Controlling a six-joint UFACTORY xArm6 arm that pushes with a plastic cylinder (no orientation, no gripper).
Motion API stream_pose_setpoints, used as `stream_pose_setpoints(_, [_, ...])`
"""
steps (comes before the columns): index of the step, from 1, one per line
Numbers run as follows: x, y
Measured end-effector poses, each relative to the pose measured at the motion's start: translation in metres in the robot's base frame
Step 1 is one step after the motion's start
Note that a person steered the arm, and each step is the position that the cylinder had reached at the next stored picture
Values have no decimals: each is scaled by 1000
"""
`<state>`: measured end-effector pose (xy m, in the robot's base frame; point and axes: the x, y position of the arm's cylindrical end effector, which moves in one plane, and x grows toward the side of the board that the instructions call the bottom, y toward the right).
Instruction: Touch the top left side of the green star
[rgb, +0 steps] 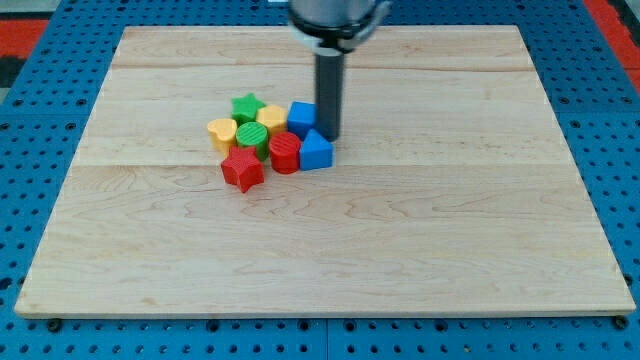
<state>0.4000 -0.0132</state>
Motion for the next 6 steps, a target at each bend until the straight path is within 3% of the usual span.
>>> stream_pose_setpoints(1, [0, 0])
stream_pose_setpoints(2, [-30, 57])
stream_pose_setpoints(3, [-86, 18])
stream_pose_setpoints(4, [-91, -84])
stream_pose_setpoints(5, [-75, -135])
stream_pose_setpoints(6, [-68, -100])
